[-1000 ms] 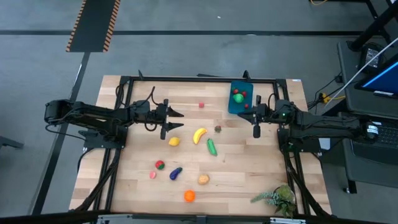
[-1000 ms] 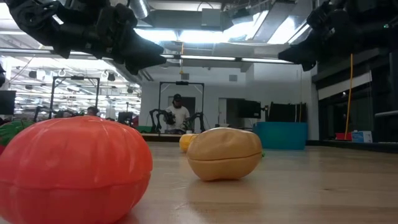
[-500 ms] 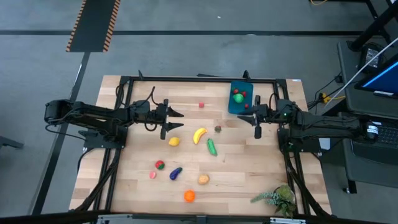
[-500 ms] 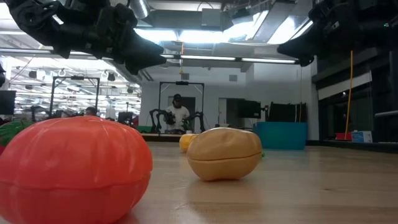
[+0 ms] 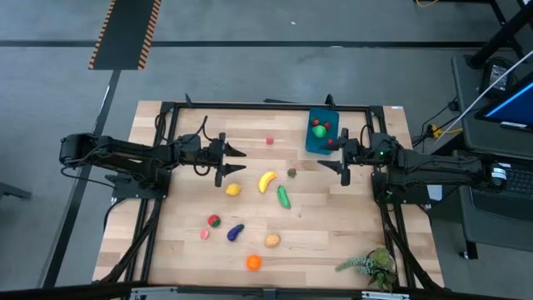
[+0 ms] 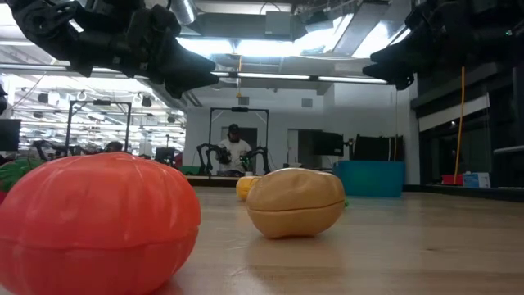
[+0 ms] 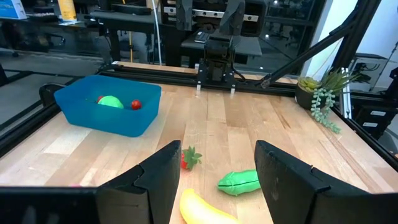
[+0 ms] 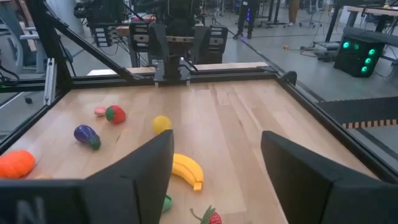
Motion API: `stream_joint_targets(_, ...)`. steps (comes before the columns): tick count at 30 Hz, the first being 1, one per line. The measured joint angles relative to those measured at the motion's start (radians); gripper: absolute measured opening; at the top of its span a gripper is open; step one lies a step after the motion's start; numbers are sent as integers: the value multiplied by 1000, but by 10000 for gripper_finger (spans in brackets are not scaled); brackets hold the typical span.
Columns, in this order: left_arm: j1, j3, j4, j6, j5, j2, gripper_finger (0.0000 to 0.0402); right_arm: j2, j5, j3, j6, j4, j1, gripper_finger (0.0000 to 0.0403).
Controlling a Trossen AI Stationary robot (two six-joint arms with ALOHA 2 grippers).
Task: Pick and placing Produce into tupperware
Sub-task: Put the yellow lemon into the blue bin
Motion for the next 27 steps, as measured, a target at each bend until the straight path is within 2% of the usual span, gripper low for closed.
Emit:
stream_joint_targets(5, 0, 0, 0, 0, 0, 0, 197, 0, 1, 0, 1, 0, 0, 256)
stream_joint_targets(21, 1, 0, 1, 6, -1, 0, 197, 0, 2, 1, 0, 27, 0, 257)
stream_joint_targets(27, 1, 0, -3, 20, -61, 0, 197, 0, 3, 1, -44, 21, 0, 257)
